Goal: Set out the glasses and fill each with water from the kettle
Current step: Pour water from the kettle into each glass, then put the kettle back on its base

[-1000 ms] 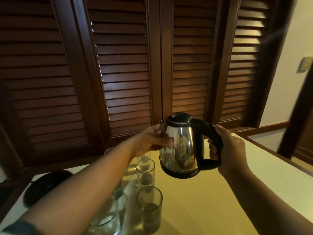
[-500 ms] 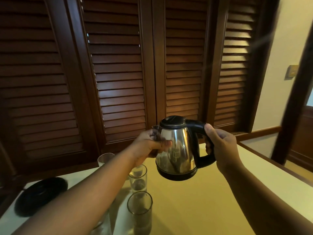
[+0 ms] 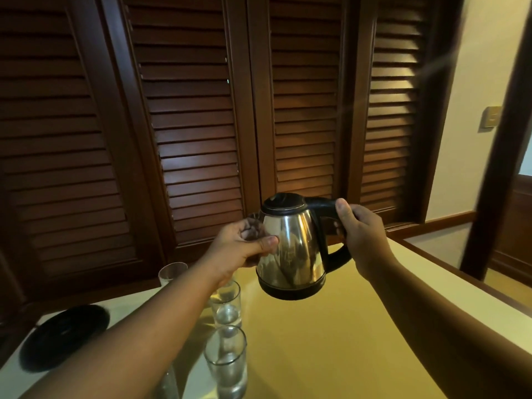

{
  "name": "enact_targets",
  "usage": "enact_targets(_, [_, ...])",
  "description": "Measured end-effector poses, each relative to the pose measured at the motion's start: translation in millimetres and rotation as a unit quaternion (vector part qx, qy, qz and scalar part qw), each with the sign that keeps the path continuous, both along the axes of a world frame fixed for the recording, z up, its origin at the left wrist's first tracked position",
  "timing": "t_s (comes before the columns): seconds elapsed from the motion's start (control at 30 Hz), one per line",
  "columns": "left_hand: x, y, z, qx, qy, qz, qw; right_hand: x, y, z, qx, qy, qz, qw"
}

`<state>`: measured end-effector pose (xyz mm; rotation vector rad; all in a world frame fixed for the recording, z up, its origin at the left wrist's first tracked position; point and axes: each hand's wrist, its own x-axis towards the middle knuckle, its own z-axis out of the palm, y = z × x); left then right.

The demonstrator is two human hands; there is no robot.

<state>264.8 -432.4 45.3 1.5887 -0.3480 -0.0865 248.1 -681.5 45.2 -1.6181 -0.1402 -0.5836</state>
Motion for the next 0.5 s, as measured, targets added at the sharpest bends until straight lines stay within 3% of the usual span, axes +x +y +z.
enact_targets(0.5, [-13.7, 15.9, 25.9, -0.052, -0.047, 0.085, 0.994, 24.5, 18.5, 6.3, 0.054, -0.013, 0.088, 0.995])
